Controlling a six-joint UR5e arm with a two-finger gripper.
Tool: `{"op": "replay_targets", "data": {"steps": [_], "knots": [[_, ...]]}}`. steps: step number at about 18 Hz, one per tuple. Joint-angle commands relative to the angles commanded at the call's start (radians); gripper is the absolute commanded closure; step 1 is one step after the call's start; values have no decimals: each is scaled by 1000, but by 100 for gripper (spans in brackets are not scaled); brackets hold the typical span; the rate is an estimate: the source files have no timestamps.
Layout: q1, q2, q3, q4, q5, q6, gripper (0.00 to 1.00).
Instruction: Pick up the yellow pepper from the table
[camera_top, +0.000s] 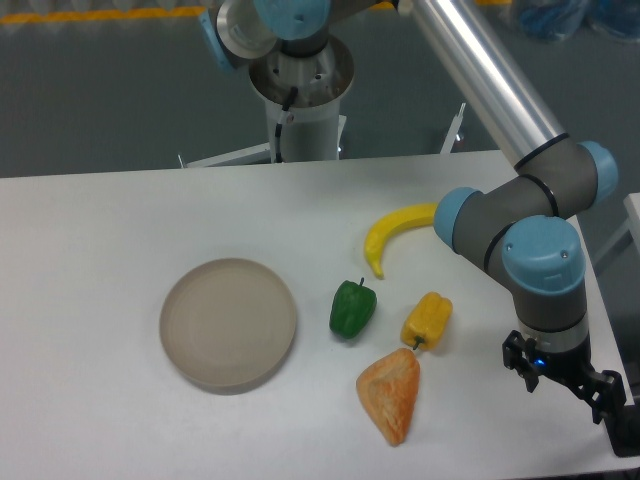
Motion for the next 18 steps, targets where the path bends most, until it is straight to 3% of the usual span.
{"op": "replay_targets", "data": {"steps": [11, 15, 18], "knots": [[-2, 15, -15, -2, -5, -11, 0], [-8, 38, -60, -3, -5, -70, 0], [-2, 102, -122, -11, -14, -91, 0]]}}
